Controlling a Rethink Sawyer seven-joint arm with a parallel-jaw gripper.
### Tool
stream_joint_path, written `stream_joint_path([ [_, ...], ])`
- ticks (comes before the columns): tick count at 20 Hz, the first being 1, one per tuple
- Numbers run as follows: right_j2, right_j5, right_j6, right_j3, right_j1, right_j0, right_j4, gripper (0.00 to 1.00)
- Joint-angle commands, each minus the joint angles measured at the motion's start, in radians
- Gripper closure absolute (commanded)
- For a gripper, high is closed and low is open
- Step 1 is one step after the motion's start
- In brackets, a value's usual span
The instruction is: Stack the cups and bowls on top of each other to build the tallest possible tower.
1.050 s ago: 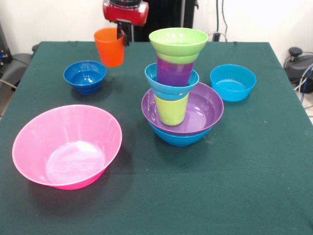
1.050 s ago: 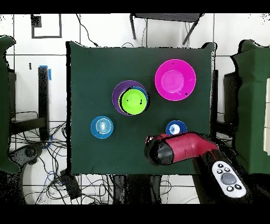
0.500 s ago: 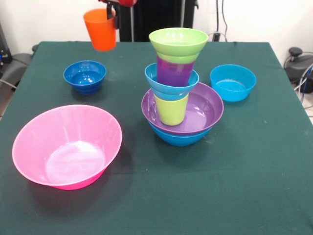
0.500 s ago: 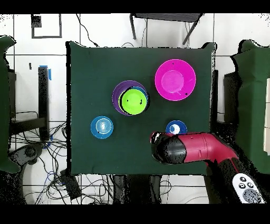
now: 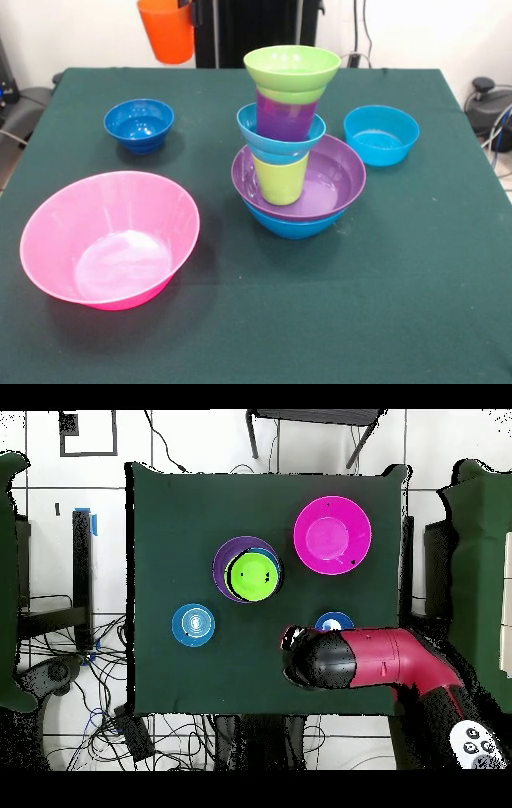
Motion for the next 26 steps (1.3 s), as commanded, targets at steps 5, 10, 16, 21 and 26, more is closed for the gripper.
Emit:
stream_joint_path([
  [5, 0.108, 0.162, -0.225, -0.022, -0.038, 0.018, 0.043, 1.0],
  [10, 0.118, 0.205, -0.204, -0.069, -0.032, 0.037, 0.047, 1.0],
  [16, 0.13, 0.261, -0.187, -0.114, -0.048, 0.061, 0.063, 1.0],
  [21, 0.128, 0.238, -0.148, -0.131, -0.02, 0.078, 0.052, 1.0],
  [26, 0.115, 0.255, -0.115, -0.153, -0.016, 0.111, 0.061, 1.0],
])
